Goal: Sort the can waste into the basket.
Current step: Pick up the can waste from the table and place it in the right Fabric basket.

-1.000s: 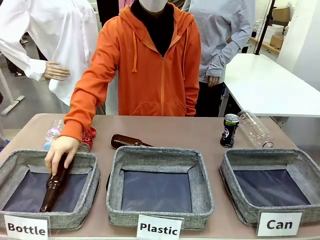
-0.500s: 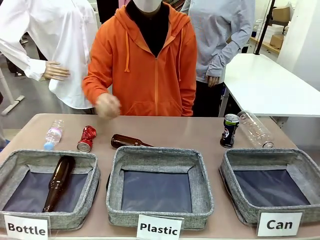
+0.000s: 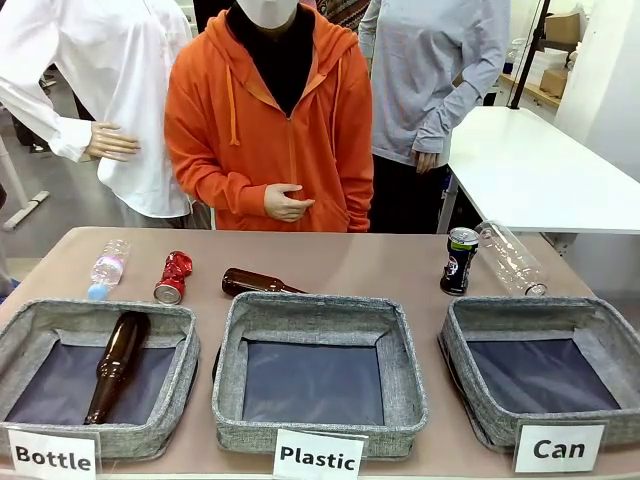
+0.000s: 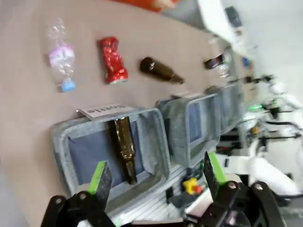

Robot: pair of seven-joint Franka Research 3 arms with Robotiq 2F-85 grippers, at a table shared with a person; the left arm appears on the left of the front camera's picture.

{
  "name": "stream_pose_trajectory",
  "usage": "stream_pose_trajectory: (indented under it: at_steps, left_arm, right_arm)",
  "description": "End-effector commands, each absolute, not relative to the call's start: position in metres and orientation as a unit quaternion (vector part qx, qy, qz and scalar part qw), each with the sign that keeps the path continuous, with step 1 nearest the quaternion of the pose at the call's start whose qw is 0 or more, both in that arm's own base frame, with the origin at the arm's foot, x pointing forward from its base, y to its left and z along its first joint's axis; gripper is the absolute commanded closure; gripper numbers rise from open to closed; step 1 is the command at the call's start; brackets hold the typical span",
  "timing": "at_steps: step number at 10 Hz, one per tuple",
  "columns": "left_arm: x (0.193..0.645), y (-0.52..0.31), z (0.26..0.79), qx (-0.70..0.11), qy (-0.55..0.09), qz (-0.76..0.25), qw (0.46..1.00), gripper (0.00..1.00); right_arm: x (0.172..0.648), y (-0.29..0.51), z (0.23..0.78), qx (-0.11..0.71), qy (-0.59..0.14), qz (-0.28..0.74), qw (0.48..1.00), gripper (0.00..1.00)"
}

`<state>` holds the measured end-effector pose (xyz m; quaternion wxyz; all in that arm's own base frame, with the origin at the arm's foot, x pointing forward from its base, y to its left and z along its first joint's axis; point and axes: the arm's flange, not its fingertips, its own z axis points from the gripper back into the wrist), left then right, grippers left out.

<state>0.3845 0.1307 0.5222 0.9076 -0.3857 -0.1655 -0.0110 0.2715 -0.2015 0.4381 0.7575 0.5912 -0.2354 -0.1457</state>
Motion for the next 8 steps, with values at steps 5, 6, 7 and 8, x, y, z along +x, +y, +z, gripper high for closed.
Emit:
stream_pose_trajectory:
  at_steps: [5,6,7,8]
  left_arm:
    - [0.463,-0.027,0.462,-0.179,-0.128,-0.027,0.975,0.00]
    - [0.471,-0.044,0.450,-0.142,-0.138,-0.024,0.980,0.00]
    - [0.480,-0.058,0.439,-0.116,-0.141,-0.037,0.983,0.00]
    - [0.487,-0.058,0.443,-0.113,-0.186,-0.039,0.975,0.00]
  right_arm:
    - [0.272,-0.203,0.439,0.596,-0.248,-0.137,0.752,0.00]
    - [0.272,-0.203,0.439,0.596,-0.248,-0.137,0.752,0.00]
    - [0.272,-0.203,0.439,0.596,-0.248,-0.137,0.752,0.00]
    - [0.272,-0.203,0.439,0.596,-0.248,-0.137,0.752,0.00]
